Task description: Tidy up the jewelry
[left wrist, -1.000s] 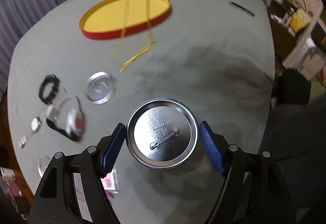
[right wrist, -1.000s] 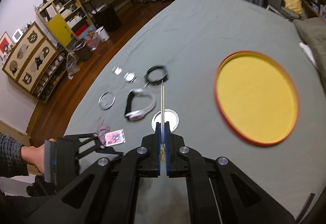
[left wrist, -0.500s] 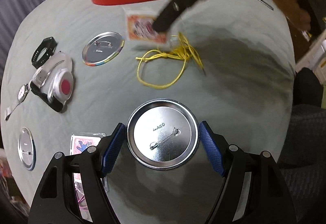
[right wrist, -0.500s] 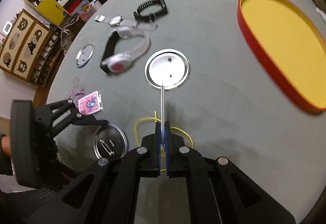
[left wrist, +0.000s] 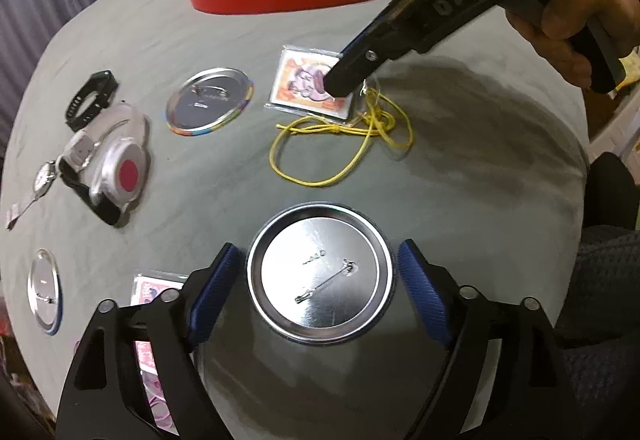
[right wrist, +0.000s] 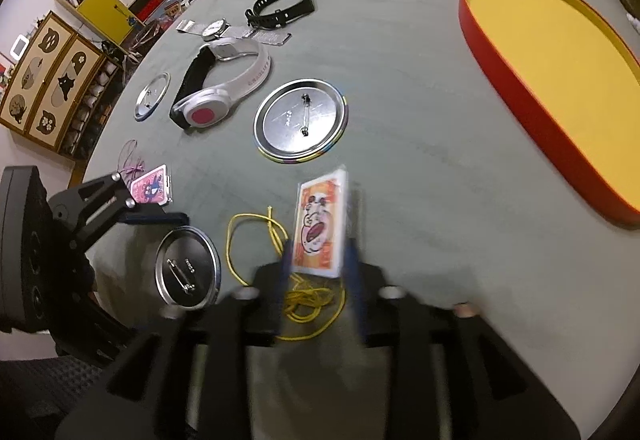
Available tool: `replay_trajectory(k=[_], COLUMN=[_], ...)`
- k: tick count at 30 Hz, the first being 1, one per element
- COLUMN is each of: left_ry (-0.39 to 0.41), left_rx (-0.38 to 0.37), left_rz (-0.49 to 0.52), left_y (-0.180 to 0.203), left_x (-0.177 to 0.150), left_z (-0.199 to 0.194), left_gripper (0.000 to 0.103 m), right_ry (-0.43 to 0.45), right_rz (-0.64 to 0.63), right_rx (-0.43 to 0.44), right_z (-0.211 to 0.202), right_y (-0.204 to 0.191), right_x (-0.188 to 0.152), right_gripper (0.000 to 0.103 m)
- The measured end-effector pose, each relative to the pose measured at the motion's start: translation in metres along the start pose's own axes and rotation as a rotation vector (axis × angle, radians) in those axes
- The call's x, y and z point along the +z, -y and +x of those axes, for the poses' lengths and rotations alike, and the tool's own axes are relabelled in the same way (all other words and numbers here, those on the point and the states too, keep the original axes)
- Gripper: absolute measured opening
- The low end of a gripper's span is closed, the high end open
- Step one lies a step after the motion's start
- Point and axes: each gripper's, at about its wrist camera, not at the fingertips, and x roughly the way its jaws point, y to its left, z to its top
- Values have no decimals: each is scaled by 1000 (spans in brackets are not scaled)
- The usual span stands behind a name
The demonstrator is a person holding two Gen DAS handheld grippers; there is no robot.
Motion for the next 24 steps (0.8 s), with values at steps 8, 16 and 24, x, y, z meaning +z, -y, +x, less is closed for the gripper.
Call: replay_trajectory(k=[8, 16, 24], left_ry=[39, 75, 64], left_rx=[89, 204, 368], left_rz=[-112, -291, -537], left_y=[-16, -37, -74], left_x=[-6, -16, -32], left_z=[-18, -31, -32], left_gripper=[93, 97, 97], right_ry=[29, 29, 64], right_rz=[-75, -221, -269], right_rx=[-75, -125, -140], right_z=[-7, 1, 8], right_y=[-2, -13, -20], right_x=[0, 0, -3], right_gripper=[64, 72, 73])
